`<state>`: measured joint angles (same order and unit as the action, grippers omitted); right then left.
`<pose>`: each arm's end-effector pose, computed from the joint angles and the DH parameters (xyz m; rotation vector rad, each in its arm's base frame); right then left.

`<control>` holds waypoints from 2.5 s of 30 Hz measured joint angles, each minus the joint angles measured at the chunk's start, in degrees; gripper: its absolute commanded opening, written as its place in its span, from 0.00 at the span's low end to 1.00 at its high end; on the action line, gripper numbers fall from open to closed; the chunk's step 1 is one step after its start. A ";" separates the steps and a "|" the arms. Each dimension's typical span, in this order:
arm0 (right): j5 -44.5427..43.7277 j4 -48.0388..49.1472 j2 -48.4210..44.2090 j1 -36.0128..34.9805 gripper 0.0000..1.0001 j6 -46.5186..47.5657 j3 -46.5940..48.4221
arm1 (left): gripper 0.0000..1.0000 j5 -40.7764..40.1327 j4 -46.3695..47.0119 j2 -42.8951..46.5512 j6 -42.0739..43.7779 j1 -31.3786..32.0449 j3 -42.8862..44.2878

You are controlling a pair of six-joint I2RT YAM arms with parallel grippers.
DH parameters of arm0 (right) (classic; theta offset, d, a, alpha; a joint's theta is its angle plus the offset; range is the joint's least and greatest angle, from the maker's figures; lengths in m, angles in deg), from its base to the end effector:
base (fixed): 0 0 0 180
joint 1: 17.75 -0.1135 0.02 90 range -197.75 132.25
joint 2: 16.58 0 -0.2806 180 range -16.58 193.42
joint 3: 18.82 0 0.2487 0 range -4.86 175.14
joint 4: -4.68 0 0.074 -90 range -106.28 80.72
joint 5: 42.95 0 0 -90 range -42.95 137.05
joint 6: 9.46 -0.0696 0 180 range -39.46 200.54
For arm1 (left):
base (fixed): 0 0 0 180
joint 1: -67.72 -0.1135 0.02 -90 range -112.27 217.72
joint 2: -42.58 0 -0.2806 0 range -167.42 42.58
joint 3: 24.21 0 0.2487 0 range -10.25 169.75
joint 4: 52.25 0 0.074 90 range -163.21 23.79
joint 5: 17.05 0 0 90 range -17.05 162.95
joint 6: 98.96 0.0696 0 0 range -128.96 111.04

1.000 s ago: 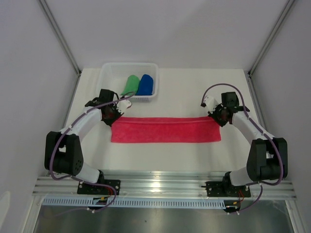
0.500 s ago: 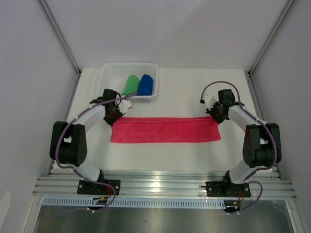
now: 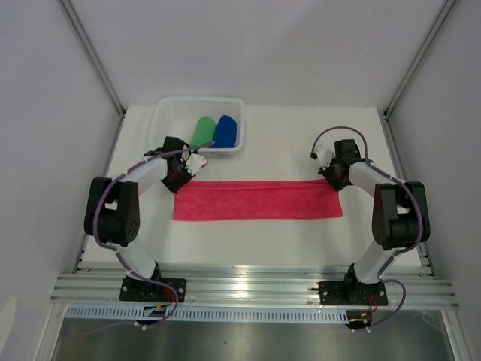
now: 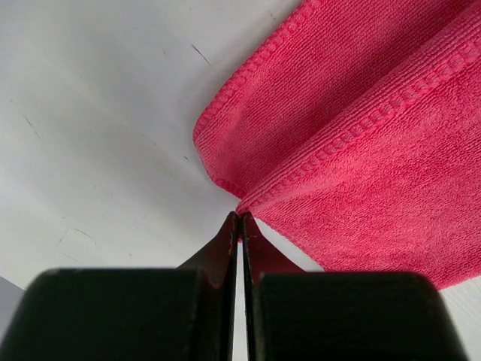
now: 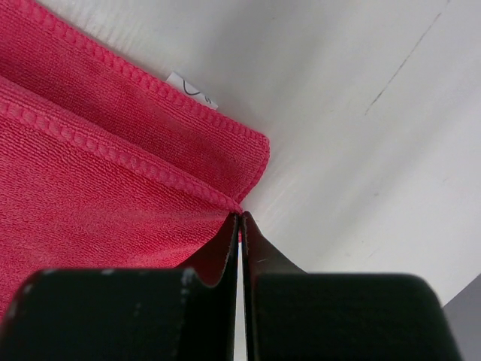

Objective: Roll the towels
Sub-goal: Fold the towel

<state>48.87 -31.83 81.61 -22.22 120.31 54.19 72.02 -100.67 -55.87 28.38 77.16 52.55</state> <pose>0.3519 0.0297 0.1590 -1.0102 2.4571 -0.1629 0.3367 -0.0548 0.1641 1.1100 2.5762 0.1407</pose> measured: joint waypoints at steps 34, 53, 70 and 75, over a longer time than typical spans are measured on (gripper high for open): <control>-2.43 0.39 2.16 -0.35 0.00 -1.27 5.11 | 0.01 -0.39 -0.42 -0.26 -1.31 0.00 4.52; -4.96 0.55 5.66 0.66 0.41 -11.47 12.72 | 0.47 -4.17 0.13 -5.11 -8.02 -0.31 10.54; 13.90 5.57 -1.33 -1.20 0.06 -28.76 3.43 | 0.35 6.91 -8.35 -6.75 -5.95 6.75 10.14; 16.41 7.02 1.64 -4.85 0.06 -31.45 3.48 | 0.35 4.55 -8.00 -9.64 -6.49 6.01 11.21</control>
<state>65.29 -24.81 83.25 -27.08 88.85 57.67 76.57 -108.67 -65.51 21.89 83.17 63.77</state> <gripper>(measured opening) 0.062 0.346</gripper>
